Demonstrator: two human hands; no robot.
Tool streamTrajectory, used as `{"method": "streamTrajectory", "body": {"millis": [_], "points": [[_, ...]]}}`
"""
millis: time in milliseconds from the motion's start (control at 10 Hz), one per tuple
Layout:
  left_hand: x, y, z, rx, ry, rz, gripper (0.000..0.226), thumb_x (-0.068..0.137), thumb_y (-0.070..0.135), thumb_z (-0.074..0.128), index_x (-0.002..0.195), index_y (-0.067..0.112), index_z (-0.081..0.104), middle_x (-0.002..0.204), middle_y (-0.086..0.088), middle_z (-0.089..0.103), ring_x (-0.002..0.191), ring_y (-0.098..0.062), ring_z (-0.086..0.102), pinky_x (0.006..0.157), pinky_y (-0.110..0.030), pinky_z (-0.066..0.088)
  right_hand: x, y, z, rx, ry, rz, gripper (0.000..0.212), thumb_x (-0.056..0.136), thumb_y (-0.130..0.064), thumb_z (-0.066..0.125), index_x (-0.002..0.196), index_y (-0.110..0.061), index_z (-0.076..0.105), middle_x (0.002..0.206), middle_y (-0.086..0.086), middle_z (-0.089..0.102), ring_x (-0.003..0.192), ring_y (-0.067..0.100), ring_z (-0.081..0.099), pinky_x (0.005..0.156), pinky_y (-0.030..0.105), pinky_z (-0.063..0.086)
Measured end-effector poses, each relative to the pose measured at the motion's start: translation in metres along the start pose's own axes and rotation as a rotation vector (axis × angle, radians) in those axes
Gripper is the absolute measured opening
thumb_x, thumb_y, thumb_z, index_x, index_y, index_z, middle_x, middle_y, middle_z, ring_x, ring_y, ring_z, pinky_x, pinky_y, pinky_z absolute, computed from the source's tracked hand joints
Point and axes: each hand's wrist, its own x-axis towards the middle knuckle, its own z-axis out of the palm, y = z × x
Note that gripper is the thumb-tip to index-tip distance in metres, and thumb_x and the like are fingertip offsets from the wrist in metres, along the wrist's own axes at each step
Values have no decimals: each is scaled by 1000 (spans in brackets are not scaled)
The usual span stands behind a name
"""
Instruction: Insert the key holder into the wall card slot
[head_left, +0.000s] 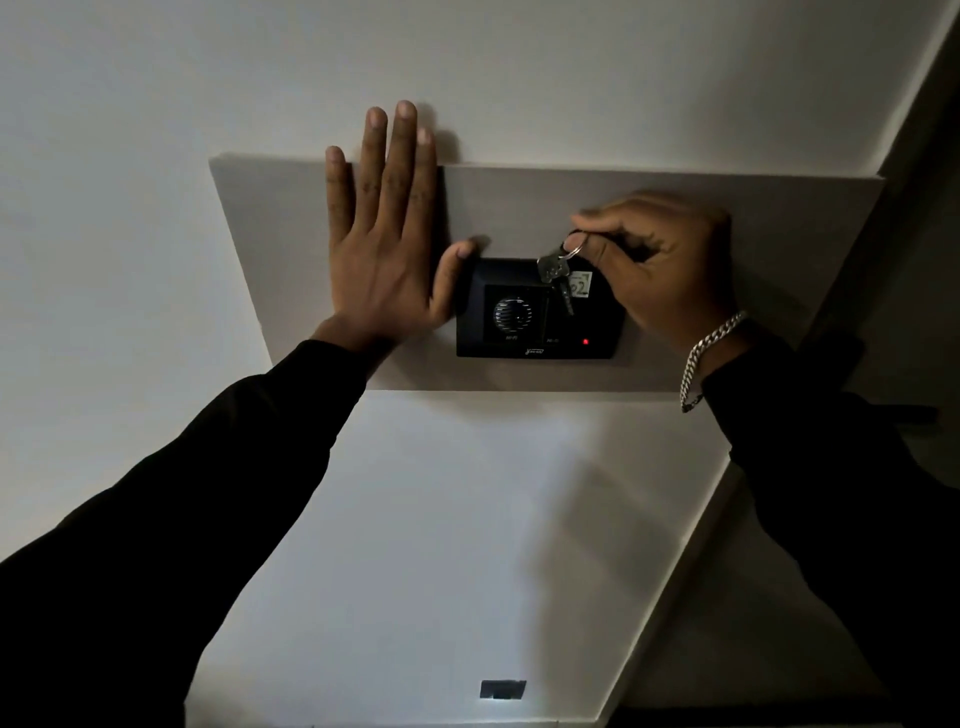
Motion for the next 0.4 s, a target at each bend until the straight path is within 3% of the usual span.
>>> {"method": "streamTrajectory", "body": {"millis": [100,200,300,400], "points": [[0,-2,-8,-35,-30,4,78,98,52,35,155,0,23,163,-23,29,154,-40,19,126,-59,14,-3,-3,-5,-25,-33,-17,13,88,-15,71,97,-8,76,87,9,75,71,21,70,70,29,57],[-2,-4,-17,-67,-83,-20,76,100,52,29,156,1,23,164,-22,27,155,-37,19,127,-55,15,-8,-4,-9,-96,-29,-58,19,88,-6,63,103,-7,75,98,9,75,83,19,71,82,15,53],[2,-23,-36,-71,-127,-63,75,101,51,27,155,-1,25,164,-22,27,155,-38,19,128,-54,16,2,-14,-4,-95,89,-55,19,89,-2,59,101,-4,74,98,12,75,84,19,69,83,12,49],[-4,-37,-44,-104,-126,-121,72,102,47,30,154,-3,25,164,-23,26,155,-40,18,128,-55,15,3,-35,-6,-59,247,-97,16,91,-4,58,95,-1,73,91,12,73,80,21,67,81,17,48]]}}
